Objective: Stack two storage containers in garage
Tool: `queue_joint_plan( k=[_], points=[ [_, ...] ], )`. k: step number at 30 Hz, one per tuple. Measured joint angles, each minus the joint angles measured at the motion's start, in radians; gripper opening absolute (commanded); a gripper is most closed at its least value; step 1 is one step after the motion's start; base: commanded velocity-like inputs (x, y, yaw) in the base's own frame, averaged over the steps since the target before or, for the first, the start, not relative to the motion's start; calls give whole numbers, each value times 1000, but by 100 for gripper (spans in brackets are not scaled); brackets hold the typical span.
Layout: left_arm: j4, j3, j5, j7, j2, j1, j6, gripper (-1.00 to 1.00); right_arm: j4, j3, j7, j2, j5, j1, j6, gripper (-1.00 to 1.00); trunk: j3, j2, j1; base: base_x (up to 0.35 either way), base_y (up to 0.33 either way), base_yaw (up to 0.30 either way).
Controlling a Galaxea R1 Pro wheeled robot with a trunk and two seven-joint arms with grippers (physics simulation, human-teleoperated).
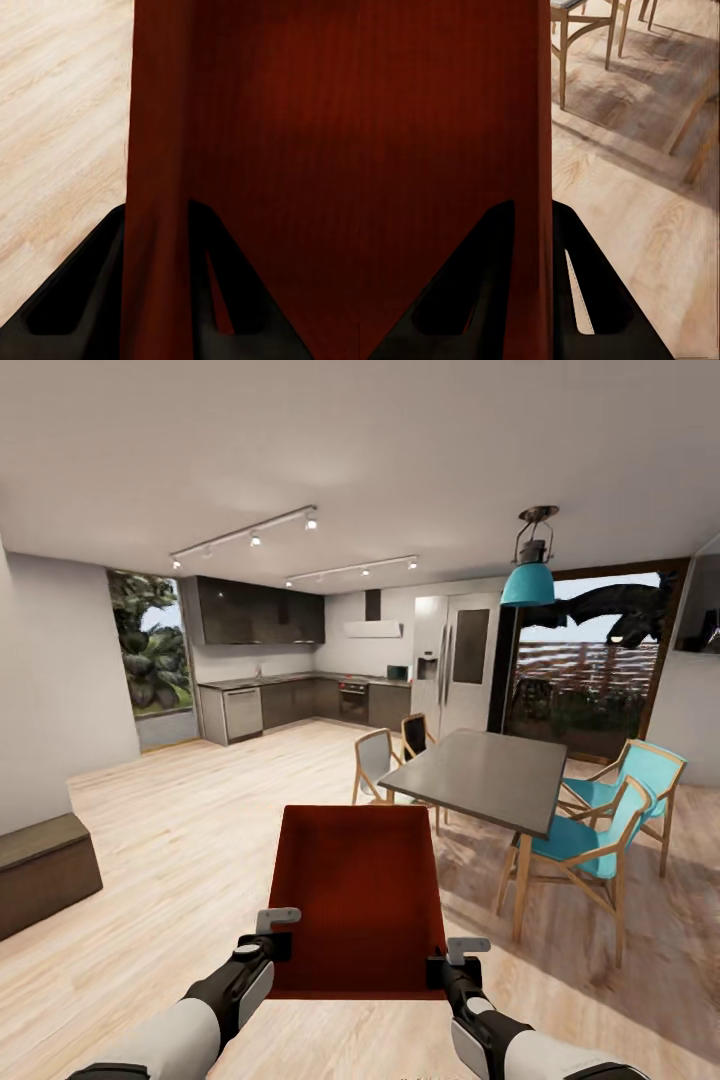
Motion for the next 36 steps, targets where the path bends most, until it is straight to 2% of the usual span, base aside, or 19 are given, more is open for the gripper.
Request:
queue_joint_plan(
  k=[1,4,28,36],
  points=[
    [0,-10,11,2,1,0,0,-100,0,1,0,0,-1,0,0,-100,0,0,0,0,0,-265],
    [1,-15,13,2,2,0,1,-100,1,2,0,0,-2,0,1,-100,-2,0,0,0,0,-265],
    [-2,-17,15,3,2,0,-1,-100,-1,-2,-1,0,4,0,1,-100,-12,0,0,0,0,-265],
    [-4,-30,28,2,5,1,-1,-100,-2,0,-4,2,2,-1,-1,-100,-15,0,0,0,0,-265]
  ],
)
